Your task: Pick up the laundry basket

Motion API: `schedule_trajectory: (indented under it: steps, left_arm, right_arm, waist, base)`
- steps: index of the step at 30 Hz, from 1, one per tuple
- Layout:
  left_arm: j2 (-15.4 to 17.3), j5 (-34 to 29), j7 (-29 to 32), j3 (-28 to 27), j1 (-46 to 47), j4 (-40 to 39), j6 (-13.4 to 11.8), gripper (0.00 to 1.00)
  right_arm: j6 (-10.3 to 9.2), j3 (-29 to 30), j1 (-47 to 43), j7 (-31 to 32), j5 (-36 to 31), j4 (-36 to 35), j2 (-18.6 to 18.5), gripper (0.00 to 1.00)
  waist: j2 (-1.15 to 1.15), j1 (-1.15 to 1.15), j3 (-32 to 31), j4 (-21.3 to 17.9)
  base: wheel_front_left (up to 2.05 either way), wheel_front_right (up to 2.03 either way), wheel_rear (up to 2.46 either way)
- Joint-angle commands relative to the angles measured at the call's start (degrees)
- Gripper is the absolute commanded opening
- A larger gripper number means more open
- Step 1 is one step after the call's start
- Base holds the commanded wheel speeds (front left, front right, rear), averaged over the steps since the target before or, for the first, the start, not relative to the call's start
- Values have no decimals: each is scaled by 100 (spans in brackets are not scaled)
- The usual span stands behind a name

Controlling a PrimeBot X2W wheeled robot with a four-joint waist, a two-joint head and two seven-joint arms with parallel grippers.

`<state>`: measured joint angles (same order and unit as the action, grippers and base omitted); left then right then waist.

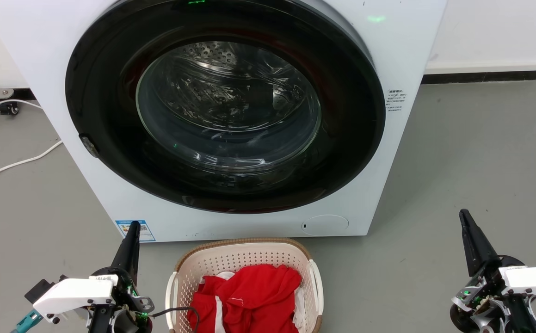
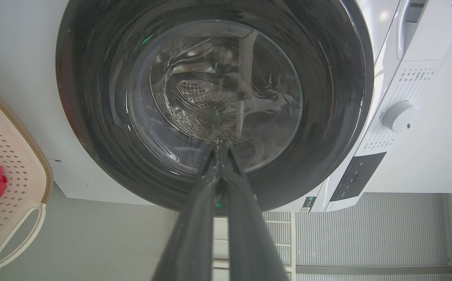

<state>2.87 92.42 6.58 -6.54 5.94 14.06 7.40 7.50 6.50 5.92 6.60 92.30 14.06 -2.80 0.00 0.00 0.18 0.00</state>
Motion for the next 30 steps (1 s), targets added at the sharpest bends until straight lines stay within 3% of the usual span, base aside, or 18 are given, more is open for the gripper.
schedule_trajectory:
  steps: [1, 21, 22, 30]
  left_arm:
    - [1, 0, 12, -8, 55, 4, 24, 0]
    - [1, 0, 12, -6, 55, 3, 24, 0]
    - [-1, 0, -6, 8, -8, 15, 0, 100]
    - [-17, -194, -173, 73, -93, 82, -6, 100]
  right_arm:
    - [-2, 5, 58, 7, 23, 2, -15, 0]
    - [-2, 4, 58, 6, 23, 2, -15, 0]
    - [0, -1, -9, -6, -5, 13, 2, 100]
    - [-1, -12, -114, -171, -160, 118, 14, 100]
  waist:
    - [0, 0, 0, 0]
    - [0, 0, 0, 0]
    - [0, 0, 0, 0]
    - [0, 0, 6, -1]
  base:
    - [0, 0, 0]
    - [0, 0, 0]
    - [0, 0, 0]
    - [0, 0, 0]
